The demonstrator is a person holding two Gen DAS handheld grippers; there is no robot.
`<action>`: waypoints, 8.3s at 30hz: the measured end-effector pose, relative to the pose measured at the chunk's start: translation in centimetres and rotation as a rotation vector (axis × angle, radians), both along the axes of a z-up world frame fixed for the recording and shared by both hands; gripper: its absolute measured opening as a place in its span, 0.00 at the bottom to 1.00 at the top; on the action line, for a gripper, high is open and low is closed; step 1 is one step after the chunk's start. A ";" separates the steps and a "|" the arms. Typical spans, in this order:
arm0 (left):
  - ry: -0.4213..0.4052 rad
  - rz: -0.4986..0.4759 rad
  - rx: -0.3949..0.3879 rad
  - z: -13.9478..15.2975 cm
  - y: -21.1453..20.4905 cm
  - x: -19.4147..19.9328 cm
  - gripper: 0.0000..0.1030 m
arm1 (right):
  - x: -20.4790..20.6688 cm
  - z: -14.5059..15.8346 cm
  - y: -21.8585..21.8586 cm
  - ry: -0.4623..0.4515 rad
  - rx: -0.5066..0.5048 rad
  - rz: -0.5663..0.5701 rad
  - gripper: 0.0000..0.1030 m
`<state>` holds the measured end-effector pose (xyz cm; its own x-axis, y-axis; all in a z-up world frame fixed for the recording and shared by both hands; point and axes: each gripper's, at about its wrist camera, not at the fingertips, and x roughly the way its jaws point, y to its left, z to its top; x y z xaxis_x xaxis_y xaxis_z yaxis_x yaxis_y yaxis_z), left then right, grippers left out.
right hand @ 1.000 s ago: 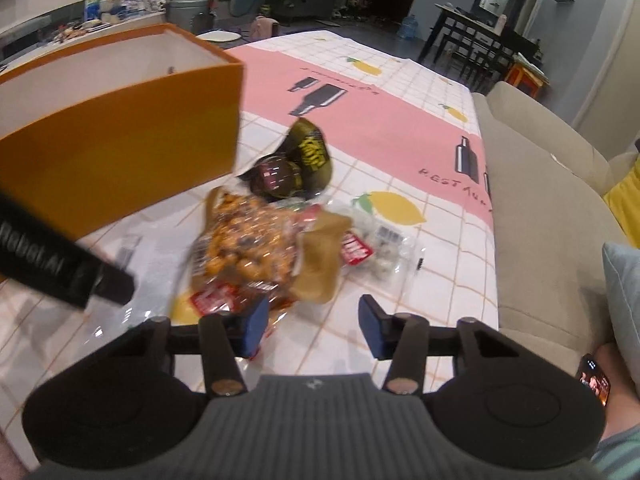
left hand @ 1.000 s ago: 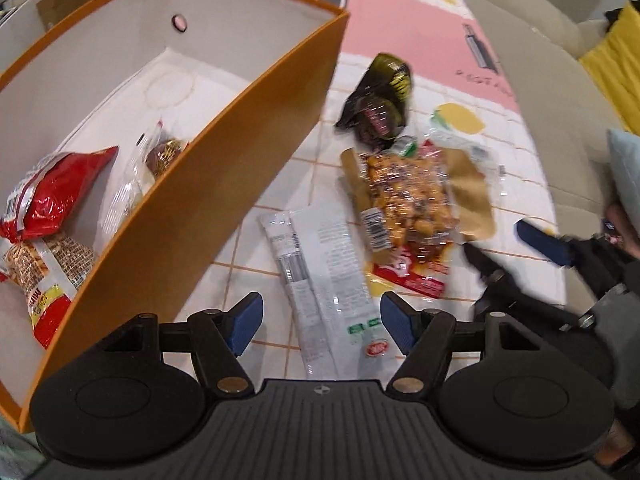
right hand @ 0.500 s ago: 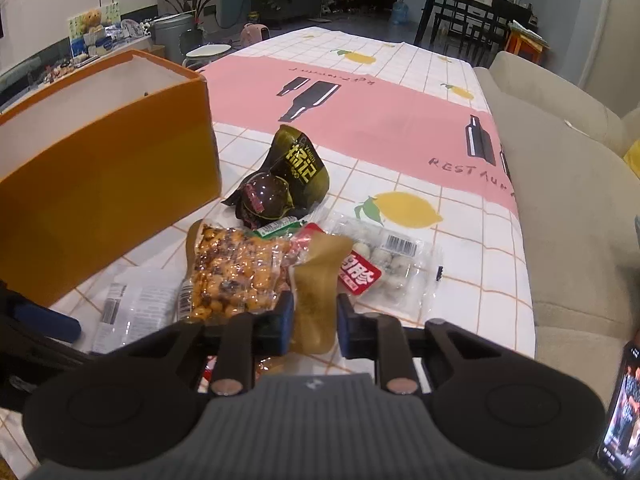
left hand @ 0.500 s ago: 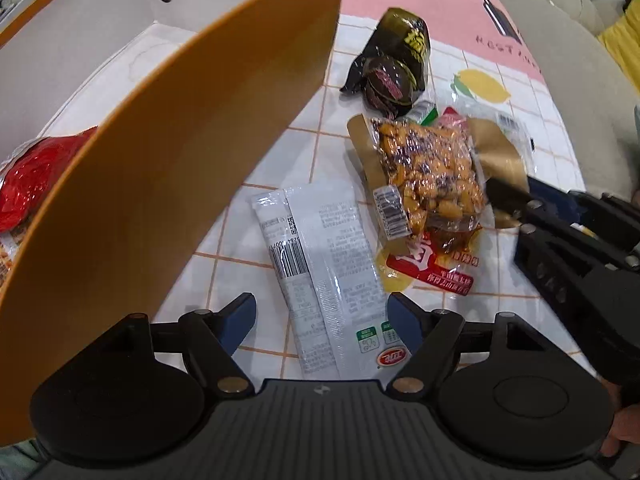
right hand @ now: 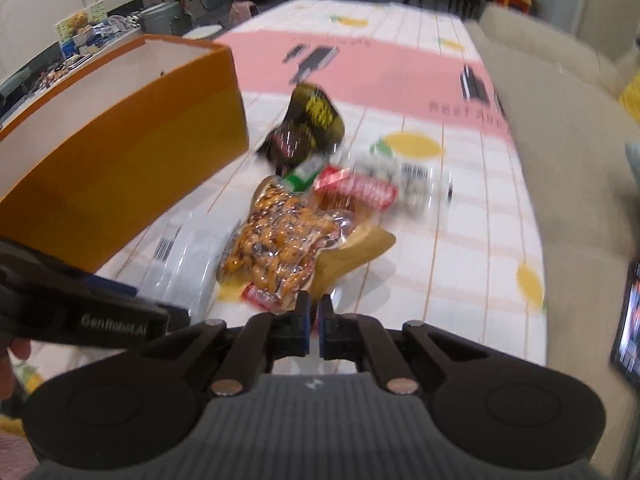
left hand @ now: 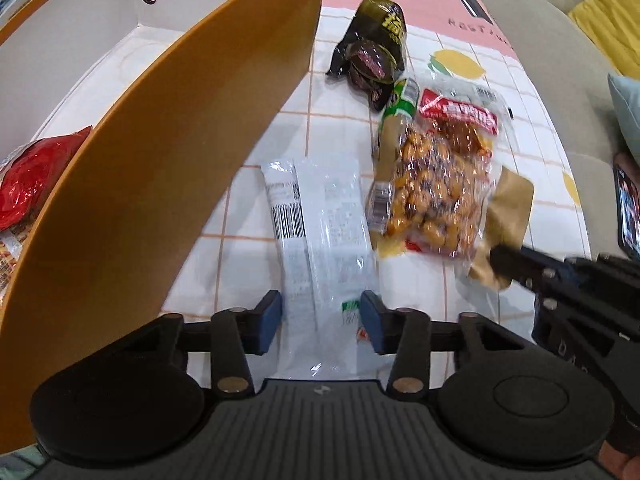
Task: Organize snacks
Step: 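Grasp the clear bag of spiced nuts with the right tool, then grasp the white wrapper with the left tool while the right tool lifts the nut bag, then carry both packets into the orange box and open both tools to release, then move both tools back to the snacks left on the table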
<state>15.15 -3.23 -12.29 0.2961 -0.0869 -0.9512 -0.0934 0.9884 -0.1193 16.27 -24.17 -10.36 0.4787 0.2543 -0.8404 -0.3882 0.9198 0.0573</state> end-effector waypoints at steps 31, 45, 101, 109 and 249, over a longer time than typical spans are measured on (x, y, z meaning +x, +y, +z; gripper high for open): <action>-0.079 -0.015 0.013 0.8 0.7 -2.6 0.81 | -7.3 1.0 2.8 -0.262 -0.266 0.304 0.68; -0.084 -0.019 0.017 -0.1 0.6 -1.6 0.81 | -2.0 -3.3 2.9 -0.114 -0.150 0.363 0.75; -0.233 -0.024 -0.044 4.7 0.3 -2.5 0.52 | -2.0 0.5 -1.3 0.005 0.052 -0.001 0.59; -0.302 -0.014 -0.083 9.3 2.0 -3.2 0.52 | -2.9 4.3 -0.2 -0.089 0.092 0.021 0.58; -0.363 -0.105 0.175 11.6 2.5 -4.3 0.80 | -3.9 7.4 3.8 -0.291 0.009 0.120 0.87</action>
<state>10.84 -0.69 -0.65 0.6134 0.0194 -0.7895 0.0258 0.9987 0.0446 12.33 -20.39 -2.91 0.6647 0.3307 -0.6699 -0.4955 0.8662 -0.0641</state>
